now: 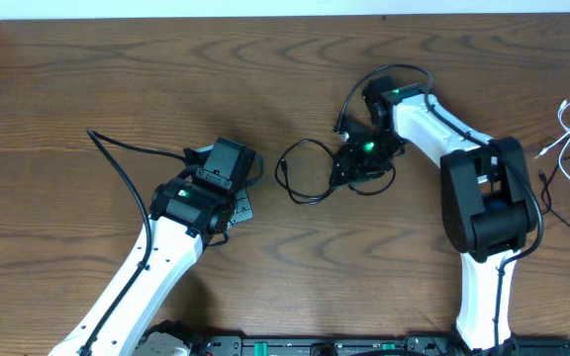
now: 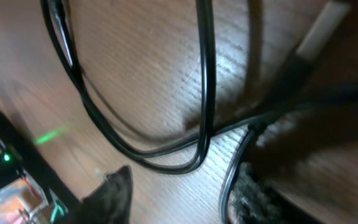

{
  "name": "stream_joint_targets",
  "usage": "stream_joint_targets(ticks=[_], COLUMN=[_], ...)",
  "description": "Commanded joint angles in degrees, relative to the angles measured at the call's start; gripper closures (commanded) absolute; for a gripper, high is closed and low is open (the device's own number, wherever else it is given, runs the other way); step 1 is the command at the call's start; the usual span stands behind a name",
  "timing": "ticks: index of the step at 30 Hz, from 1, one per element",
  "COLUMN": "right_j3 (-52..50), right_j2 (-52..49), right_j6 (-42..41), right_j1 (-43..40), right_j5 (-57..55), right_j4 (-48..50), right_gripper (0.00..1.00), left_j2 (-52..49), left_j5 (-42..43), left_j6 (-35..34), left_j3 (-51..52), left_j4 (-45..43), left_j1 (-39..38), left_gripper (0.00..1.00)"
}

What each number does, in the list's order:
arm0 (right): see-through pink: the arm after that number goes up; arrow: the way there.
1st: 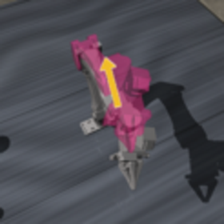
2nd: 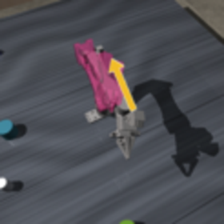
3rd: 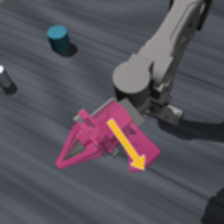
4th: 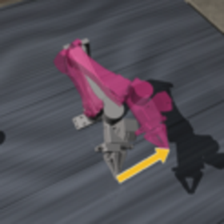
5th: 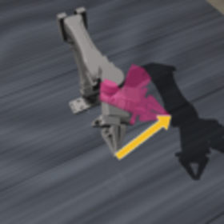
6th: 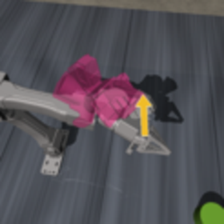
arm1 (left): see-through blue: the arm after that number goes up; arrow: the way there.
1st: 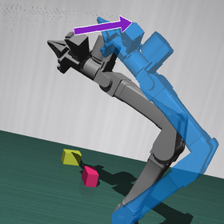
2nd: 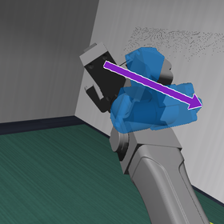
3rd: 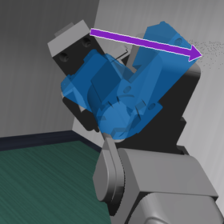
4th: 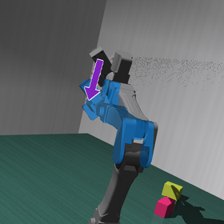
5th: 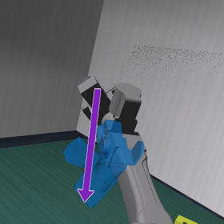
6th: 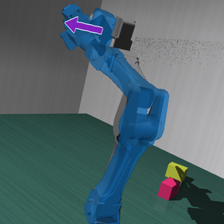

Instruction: Untangle cables

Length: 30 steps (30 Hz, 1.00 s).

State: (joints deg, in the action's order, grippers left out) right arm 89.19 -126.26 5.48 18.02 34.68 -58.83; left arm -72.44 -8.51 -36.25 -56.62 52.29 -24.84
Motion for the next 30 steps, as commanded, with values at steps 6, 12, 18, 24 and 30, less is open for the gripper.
stream_joint_targets(ticks=[6,12,18,24,30], right_j3=[-0.2,-0.15,0.44,0.63,-0.48], right_j2=[-1.27,-1.11,2.54,9.53,9.55], right_j6=[0.35,0.35,0.44,0.83,0.81], right_j1=[2.78,2.95,-0.31,-4.22,-2.27], right_j5=[0.2,0.52,5.01,9.6,8.59], right_j4=[0.98,0.59,-0.26,2.25,1.86], right_gripper=[0.98,0.99,0.99,0.94,0.7], left_j2=[-0.22,-0.22,-0.22,-0.22,-0.22], left_j5=[-0.96,-0.96,-0.96,-0.98,-0.96], left_j6=[-0.52,-0.52,-0.52,-0.52,-0.52], left_j3=[0.04,0.04,0.04,0.04,0.04], left_j4=[0.17,0.2,0.2,0.15,0.17], left_j1=[0.17,0.17,0.17,0.17,0.17], left_gripper=[0.78,0.78,0.78,0.78,0.78])
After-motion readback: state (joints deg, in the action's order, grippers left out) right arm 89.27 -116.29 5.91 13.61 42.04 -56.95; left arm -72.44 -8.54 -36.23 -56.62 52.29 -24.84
